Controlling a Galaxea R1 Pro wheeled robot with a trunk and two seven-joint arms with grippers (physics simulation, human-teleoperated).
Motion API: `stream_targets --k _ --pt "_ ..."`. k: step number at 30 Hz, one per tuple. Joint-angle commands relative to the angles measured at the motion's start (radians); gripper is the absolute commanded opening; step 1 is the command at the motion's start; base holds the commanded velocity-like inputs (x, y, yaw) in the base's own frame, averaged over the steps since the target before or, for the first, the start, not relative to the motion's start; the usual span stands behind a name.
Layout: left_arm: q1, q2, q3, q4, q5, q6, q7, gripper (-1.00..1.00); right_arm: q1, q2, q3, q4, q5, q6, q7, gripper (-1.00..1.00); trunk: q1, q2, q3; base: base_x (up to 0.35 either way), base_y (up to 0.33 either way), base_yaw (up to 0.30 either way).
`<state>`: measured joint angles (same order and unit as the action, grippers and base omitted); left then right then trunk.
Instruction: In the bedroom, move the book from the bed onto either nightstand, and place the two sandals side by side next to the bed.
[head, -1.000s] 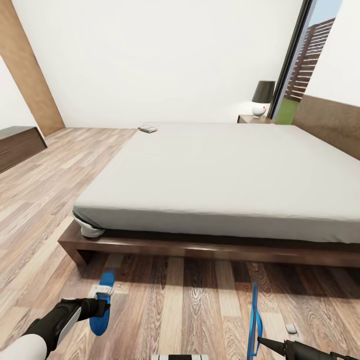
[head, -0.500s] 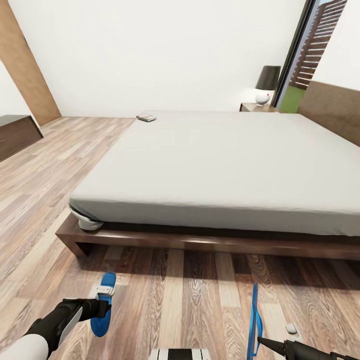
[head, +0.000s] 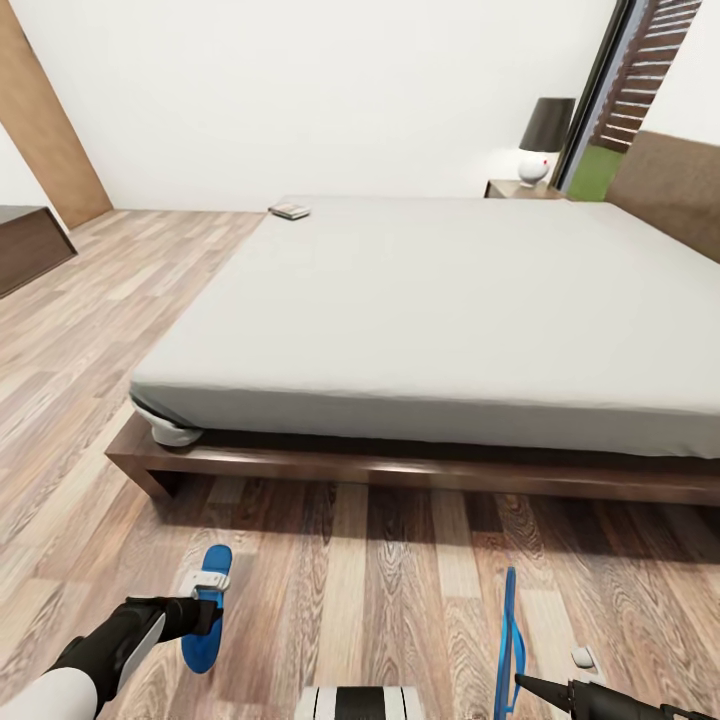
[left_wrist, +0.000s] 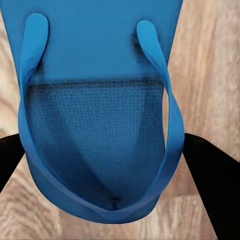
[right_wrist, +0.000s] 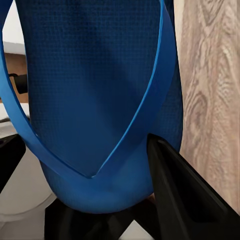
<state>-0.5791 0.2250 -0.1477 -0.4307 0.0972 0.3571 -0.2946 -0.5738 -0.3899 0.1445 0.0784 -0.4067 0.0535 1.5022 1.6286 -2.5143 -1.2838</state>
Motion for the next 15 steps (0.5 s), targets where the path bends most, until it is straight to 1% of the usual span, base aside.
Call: stream_targets --k 1,15 --pt "0.000 0.001 -0.006 -0.002 0.010 0.006 0.002 -1.00 -0.001 0.000 0.007 0.003 -0.009 0.008 0.003 -1.00 0.000 -0.001 -0.005 0.000 0.000 0.000" --pt "-0.001 -0.001 -0.009 -0.002 0.010 0.006 0.003 -1.00 -0.001 -0.001 0.007 0.003 -0.009 0.008 0.003 -1.00 0.006 -0.004 -0.059 0.000 0.000 0.000"
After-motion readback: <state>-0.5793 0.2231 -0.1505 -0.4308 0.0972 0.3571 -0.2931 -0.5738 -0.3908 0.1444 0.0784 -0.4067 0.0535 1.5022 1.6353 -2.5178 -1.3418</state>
